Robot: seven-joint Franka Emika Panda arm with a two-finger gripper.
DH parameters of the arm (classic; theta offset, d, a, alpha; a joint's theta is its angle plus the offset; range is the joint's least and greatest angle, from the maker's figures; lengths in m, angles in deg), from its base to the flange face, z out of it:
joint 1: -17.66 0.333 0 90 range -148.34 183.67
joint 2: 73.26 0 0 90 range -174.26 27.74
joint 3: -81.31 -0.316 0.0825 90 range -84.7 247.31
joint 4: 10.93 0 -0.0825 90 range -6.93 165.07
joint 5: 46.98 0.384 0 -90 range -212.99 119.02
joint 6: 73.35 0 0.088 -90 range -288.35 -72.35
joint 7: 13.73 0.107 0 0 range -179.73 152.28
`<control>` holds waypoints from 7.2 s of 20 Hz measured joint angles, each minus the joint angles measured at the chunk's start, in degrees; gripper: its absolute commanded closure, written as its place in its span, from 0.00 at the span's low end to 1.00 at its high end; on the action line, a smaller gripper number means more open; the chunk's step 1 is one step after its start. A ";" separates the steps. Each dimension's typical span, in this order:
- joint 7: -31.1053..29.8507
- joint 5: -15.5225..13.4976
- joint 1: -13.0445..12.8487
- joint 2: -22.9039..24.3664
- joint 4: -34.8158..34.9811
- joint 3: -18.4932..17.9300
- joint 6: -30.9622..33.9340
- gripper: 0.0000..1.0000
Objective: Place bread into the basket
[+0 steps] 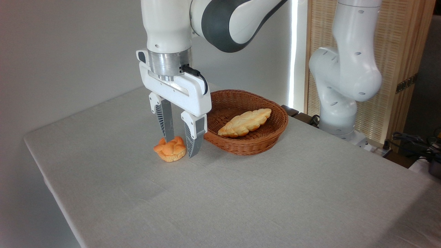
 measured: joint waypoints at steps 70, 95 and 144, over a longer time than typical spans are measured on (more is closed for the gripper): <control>0.08 -0.01 -3.13 -3.23 -0.68 1.21 0.11 0.00; 0.07 -0.03 -12.51 -10.74 -0.73 4.29 -2.80 0.00; -4.46 2.71 -12.12 2.26 -5.22 3.93 15.24 0.52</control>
